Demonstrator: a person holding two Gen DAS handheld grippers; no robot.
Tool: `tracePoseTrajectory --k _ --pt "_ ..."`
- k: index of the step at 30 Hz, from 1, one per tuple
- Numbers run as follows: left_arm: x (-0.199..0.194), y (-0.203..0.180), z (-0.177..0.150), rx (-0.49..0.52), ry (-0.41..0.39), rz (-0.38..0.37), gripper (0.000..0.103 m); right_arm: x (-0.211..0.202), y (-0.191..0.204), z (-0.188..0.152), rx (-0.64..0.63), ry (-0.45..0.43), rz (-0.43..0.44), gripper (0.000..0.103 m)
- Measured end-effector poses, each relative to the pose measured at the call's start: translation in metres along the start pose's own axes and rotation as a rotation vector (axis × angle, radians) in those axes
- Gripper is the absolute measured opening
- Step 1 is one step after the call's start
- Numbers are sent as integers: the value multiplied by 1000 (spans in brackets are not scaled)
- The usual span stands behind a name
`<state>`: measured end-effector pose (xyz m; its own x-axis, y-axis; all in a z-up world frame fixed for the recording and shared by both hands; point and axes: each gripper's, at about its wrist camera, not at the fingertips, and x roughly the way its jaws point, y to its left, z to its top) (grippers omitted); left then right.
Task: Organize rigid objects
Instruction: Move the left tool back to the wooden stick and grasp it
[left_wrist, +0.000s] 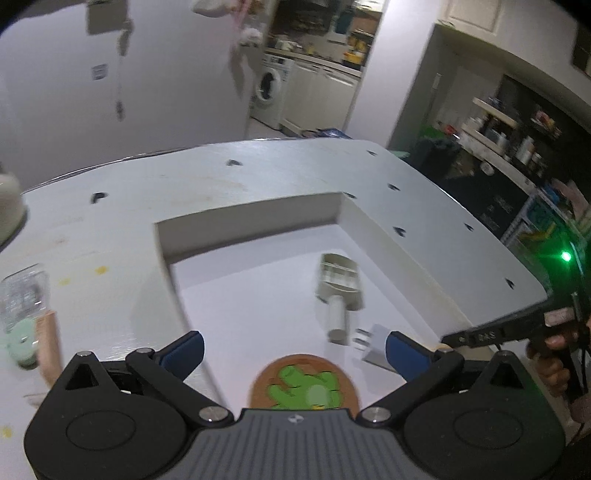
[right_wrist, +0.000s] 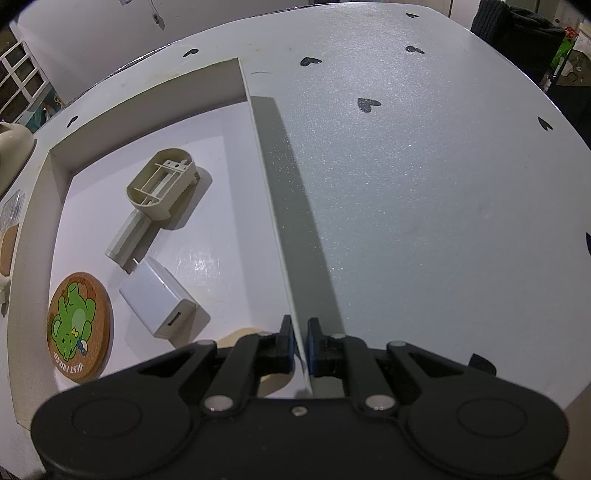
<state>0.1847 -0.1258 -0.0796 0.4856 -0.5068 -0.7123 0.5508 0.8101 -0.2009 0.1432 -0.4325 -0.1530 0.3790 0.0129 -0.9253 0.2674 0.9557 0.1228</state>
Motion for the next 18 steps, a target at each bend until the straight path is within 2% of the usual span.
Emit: tracePoseTrajectory --k 7,18 --pt "-20 38 -5 -92 -35 76 103 0 0 0 0 0 0 9" --pt "-32 106 -4 -262 -71 254 103 -1 0 1 0 -1 -1 9"
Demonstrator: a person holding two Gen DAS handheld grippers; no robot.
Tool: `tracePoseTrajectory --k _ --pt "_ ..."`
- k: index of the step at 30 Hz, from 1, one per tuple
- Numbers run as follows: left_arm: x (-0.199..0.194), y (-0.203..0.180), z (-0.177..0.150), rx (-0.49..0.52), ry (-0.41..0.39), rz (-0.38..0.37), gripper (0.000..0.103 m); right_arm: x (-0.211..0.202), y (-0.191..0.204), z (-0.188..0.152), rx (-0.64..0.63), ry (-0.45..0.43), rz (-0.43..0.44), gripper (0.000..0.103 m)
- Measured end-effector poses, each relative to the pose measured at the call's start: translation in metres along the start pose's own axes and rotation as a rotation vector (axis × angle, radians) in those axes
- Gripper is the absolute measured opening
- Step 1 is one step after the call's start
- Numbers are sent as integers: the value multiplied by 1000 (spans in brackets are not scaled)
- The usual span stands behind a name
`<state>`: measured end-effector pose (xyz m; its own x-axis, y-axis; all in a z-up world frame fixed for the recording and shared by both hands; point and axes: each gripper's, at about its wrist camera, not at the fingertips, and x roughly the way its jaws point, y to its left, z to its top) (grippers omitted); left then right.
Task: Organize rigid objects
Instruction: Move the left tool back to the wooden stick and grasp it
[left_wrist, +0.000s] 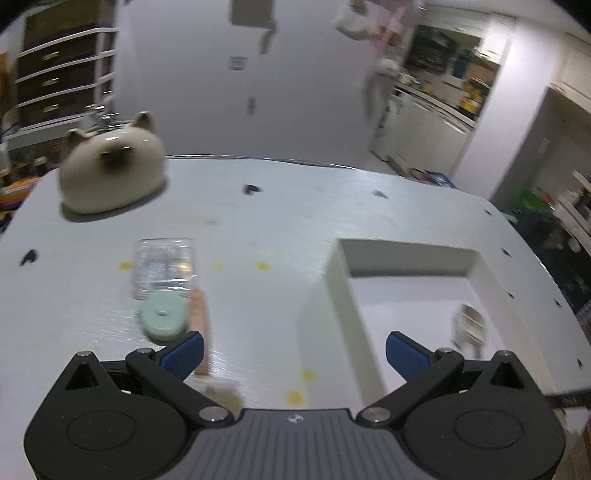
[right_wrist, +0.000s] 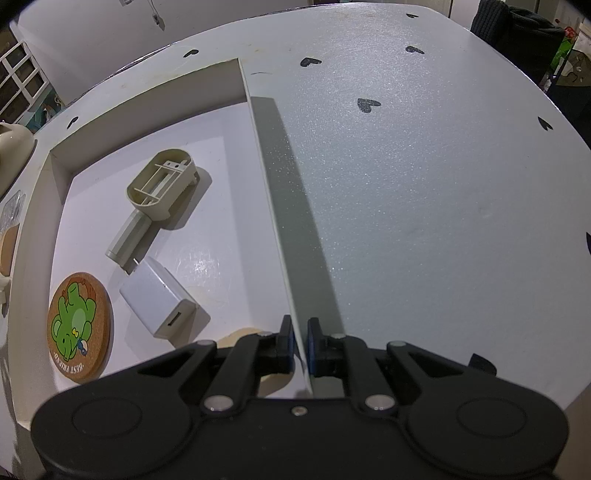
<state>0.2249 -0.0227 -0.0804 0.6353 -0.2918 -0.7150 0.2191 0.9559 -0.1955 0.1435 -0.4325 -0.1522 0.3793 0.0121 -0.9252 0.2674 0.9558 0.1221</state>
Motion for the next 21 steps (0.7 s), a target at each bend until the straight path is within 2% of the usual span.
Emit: tracePoseTrajectory --k 5,9,11,13,21 --pt "9 22 5 -18 -22 73 103 0 0 0 1 -1 1 9" --pt "22 35 6 -38 -24 89 100 0 0 0 2 -2 1 9" --pt "29 39 6 -44 -17 89 90 -1 -1 0 3 -3 1 9" --pt "36 42 5 -48 -4 94 75 -1 -1 0 4 -4 2 9" --pt "55 45 1 -42 26 114 42 -1 -1 -1 6 -6 3 9"
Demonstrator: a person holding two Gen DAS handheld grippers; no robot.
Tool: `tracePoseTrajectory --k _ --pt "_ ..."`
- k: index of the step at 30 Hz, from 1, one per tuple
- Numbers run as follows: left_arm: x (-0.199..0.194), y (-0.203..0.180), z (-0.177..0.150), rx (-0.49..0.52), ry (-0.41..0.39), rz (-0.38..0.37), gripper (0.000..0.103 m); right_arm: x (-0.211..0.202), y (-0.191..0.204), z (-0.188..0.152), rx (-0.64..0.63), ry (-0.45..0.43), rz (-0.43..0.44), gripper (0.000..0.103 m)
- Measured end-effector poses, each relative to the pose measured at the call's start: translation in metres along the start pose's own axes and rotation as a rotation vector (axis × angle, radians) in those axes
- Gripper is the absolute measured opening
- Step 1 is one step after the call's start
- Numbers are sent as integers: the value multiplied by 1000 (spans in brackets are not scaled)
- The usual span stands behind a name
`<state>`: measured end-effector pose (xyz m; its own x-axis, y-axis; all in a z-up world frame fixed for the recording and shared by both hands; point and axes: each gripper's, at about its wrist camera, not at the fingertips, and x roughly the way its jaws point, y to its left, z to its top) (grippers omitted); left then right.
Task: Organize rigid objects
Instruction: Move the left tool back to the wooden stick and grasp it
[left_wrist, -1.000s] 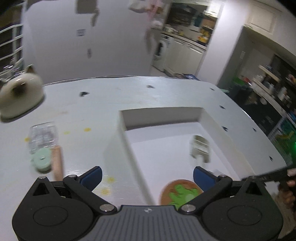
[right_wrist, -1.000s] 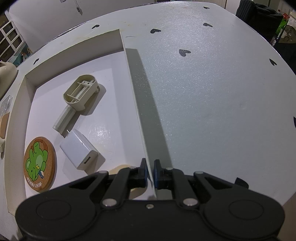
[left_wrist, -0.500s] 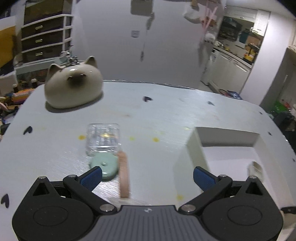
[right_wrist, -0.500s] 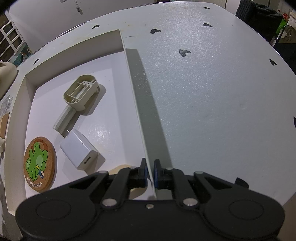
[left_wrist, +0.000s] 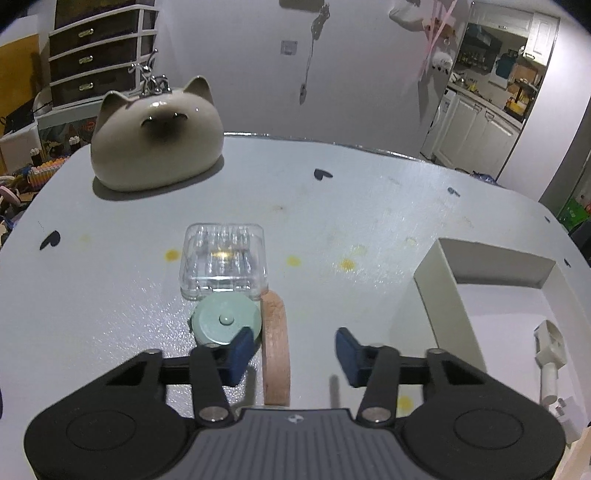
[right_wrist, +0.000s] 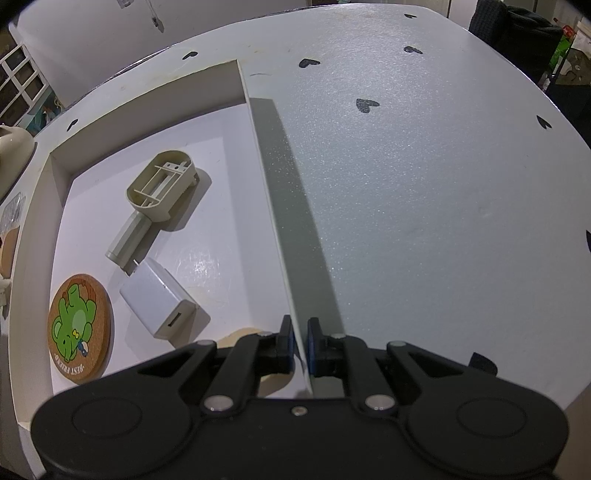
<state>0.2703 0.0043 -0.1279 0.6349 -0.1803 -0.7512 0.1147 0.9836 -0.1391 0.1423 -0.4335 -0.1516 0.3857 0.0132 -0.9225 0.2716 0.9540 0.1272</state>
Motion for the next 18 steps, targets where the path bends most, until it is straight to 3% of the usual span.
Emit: tracePoseTrajectory --k 4,12,18 --pt "6 -1 -2 -1 6 25 19 0 0 0 0 0 1 9" --pt "6 2 -2 -21 2 28 17 0 0 0 0 -1 1 9" --pt "-5 7 2 -107 -18 -34 16 0 0 0 0 -1 1 9"
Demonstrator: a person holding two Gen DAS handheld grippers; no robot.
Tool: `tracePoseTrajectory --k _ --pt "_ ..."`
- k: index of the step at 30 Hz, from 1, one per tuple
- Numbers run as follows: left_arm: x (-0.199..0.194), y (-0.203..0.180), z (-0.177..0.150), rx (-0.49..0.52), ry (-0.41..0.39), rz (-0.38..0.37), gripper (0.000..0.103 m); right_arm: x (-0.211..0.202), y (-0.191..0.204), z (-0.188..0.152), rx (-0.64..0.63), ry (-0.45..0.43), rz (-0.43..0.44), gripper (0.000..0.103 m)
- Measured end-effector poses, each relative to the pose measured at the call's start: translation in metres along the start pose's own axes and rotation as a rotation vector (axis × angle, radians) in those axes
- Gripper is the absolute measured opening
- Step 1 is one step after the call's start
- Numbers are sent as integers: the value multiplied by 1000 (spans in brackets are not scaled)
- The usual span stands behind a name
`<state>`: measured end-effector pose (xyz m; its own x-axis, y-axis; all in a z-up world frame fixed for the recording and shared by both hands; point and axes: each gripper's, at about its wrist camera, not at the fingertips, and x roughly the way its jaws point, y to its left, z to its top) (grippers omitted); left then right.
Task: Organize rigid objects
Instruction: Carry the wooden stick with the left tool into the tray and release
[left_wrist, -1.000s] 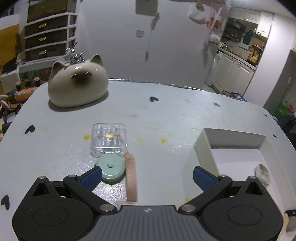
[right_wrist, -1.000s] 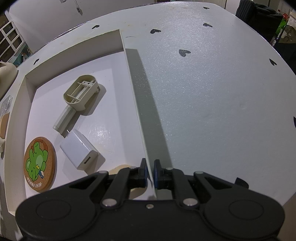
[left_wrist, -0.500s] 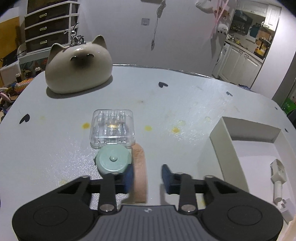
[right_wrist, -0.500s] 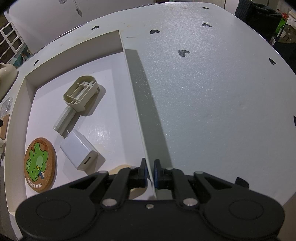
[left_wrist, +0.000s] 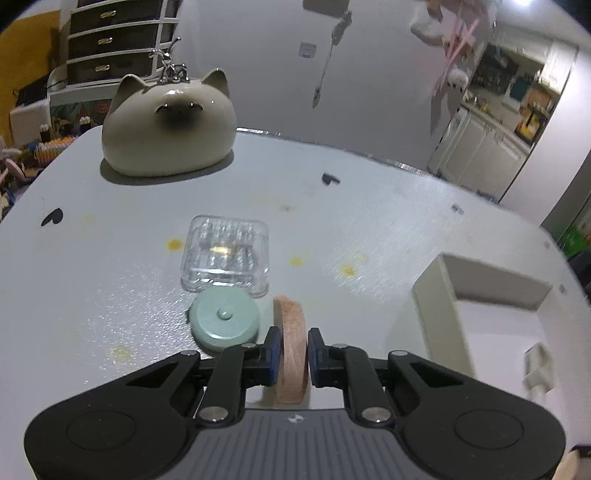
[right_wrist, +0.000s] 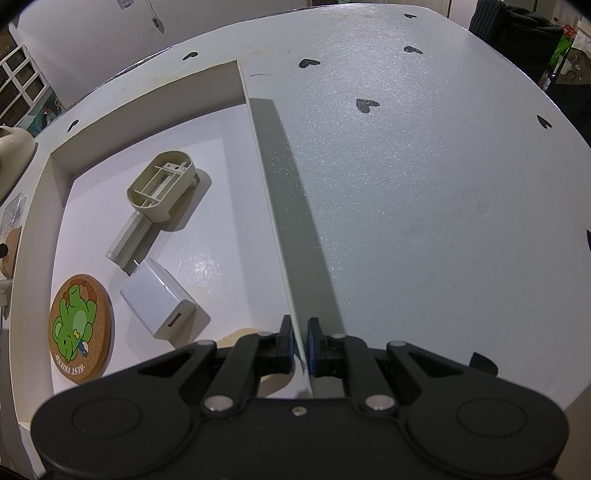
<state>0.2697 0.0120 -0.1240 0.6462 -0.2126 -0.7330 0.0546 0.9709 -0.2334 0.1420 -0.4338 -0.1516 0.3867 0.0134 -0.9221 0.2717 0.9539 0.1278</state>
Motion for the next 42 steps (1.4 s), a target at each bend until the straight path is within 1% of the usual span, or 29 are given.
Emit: tracePoseTrajectory --k 2,7,11,16,23,27,28,35,37,42 --pt "-7 -3 3 -14 -20 -23 16 0 0 0 0 0 0 9" --pt "-26 -21 11 6 -68 -90 15 0 0 0 0 0 0 9" --pt "-31 -34 13 48 -72 -106 15 0 0 0 0 -1 0 9" --pt "-27 -37 5 69 -34 -104 15 0 0 0 1 -3 1 9" --pt "-16 -50 -23 159 76 -93 15 -1 -1 0 3 -6 4 9" --pt "-6 -54 -35 185 129 -104 16 -1 -1 -1 2 -8 5 9" --pt "-5 -55 -36 186 129 -112 19 -1 -1 -1 2 -8 5 9" --pt "11 -69 -31 234 150 -97 24 -1 -1 -1 2 -9 5 9" --pt "15 -75 -32 256 161 -81 30 -1 0 -2 3 -11 5 9" --pt "23 -80 -36 272 187 -67 31 -1 1 -1 5 -13 5 9"
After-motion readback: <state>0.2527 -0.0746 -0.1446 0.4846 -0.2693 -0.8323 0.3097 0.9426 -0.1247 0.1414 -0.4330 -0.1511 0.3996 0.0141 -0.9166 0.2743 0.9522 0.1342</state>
